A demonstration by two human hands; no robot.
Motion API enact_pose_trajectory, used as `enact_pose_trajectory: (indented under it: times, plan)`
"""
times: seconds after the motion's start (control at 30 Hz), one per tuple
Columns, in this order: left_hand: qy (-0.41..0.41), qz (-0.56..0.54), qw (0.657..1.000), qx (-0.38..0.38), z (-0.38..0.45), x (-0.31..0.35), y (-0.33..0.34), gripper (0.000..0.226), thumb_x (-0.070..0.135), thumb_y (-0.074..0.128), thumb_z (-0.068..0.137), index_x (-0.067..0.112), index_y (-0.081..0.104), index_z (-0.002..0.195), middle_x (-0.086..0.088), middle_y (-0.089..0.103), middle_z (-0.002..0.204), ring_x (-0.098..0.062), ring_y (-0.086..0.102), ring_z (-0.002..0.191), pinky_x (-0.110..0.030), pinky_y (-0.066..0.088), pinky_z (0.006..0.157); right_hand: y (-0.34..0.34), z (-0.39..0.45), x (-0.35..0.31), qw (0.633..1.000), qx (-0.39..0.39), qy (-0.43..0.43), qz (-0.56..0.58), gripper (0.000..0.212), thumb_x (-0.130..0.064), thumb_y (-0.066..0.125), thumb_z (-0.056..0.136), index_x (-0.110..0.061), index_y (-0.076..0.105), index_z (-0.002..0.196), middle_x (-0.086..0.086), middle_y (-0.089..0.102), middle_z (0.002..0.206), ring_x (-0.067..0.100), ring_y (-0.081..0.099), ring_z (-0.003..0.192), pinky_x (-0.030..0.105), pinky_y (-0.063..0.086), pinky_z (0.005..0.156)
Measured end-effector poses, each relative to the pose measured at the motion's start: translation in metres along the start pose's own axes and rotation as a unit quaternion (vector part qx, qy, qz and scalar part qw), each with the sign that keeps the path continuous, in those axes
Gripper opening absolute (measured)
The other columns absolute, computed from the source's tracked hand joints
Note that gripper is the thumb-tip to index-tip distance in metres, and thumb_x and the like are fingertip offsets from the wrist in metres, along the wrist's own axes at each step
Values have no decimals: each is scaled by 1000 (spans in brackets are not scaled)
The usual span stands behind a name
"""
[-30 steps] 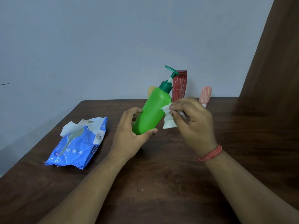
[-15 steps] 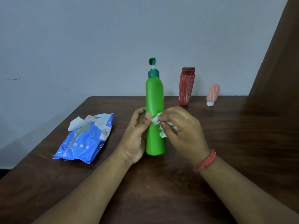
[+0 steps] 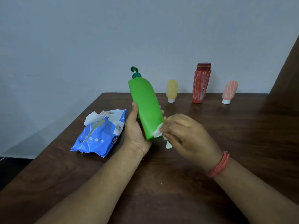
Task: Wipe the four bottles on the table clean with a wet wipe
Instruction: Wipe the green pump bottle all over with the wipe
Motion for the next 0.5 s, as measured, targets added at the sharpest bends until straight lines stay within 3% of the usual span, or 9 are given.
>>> enact_pose_trajectory:
  times: [0.13, 0.27, 0.43, 0.5]
  plan:
    - [-36, 23, 996, -74, -4, -9, 10, 65, 58, 42, 95, 3, 69, 119, -20, 69, 113, -30, 67, 99, -43, 52, 94, -6, 3, 2, 999, 35, 11, -39, 8, -2, 65, 92, -3, 73, 93, 7, 68, 100, 26, 64, 94, 39, 52, 83]
    - [-47, 30, 990, -126, -10, -16, 21, 64, 54, 38, 97, 4, 72, 117, -19, 70, 117, -29, 68, 105, -41, 54, 96, -17, 2, 2, 997, 62, 23, -50, 8, 3, 67, 90, -1, 73, 92, 8, 68, 99, 25, 63, 94, 35, 52, 87]
    - [-27, 18, 993, -113, -6, -12, 16, 64, 51, 35, 98, 1, 71, 117, -24, 70, 114, -32, 69, 102, -41, 57, 91, -18, 3, 3, 997, 55, 13, -44, 11, 5, 64, 90, -2, 74, 92, 8, 68, 99, 26, 64, 92, 35, 52, 87]
    - [-16, 20, 995, -95, -5, -8, 13, 65, 52, 35, 98, 0, 70, 118, -26, 69, 112, -33, 69, 98, -41, 57, 89, -11, 3, -2, 1000, 18, -13, -22, 15, 2, 59, 92, -3, 73, 92, 8, 69, 99, 27, 64, 92, 37, 52, 85]
Point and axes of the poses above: each hand's wrist, its own z-axis towards the middle knuckle, its own y-axis out of the palm, x = y × z, the point moved 9 cm from there along z, towards the middle knuckle
